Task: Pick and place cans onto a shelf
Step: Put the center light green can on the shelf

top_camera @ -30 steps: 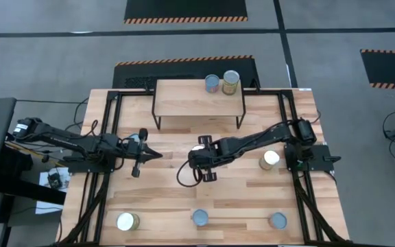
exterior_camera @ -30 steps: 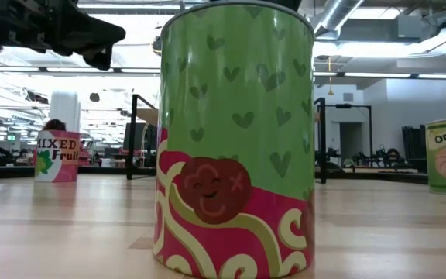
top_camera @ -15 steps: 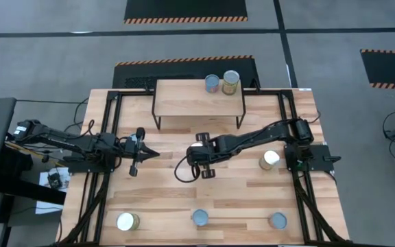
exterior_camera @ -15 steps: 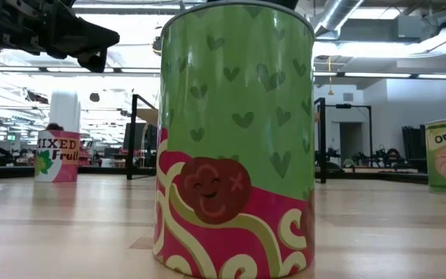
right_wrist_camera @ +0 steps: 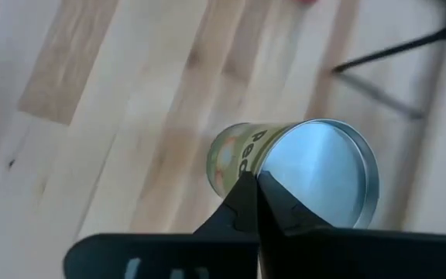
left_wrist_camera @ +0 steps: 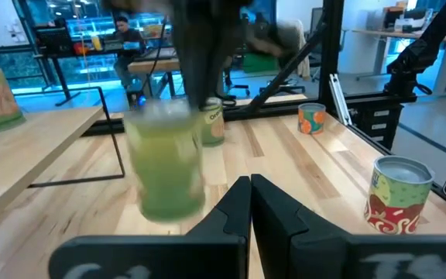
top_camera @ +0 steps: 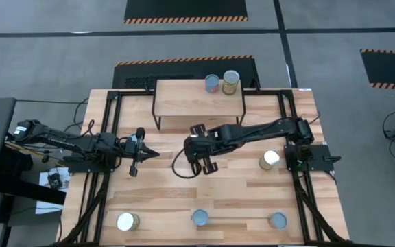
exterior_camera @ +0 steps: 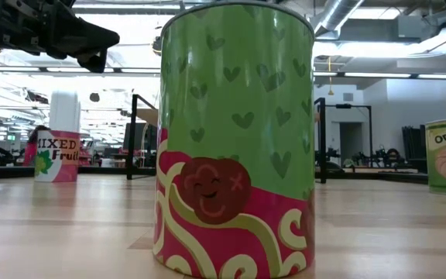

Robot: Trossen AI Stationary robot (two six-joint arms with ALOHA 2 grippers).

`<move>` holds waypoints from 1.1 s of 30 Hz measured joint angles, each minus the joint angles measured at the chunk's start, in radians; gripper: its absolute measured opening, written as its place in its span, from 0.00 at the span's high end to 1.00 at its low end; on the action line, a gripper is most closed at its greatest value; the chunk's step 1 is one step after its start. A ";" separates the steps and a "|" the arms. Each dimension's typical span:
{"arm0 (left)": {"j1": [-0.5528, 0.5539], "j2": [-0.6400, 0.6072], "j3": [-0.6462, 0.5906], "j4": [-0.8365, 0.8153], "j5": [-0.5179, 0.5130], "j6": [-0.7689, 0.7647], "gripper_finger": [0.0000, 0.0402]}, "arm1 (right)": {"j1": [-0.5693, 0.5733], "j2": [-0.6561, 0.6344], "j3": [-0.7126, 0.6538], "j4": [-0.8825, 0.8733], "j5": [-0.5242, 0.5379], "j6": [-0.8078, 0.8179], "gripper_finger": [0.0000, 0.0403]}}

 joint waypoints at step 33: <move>0.000 0.000 0.000 -0.010 0.035 0.000 1.00 | -0.540 0.016 0.304 0.014 -0.270 -0.433 0.99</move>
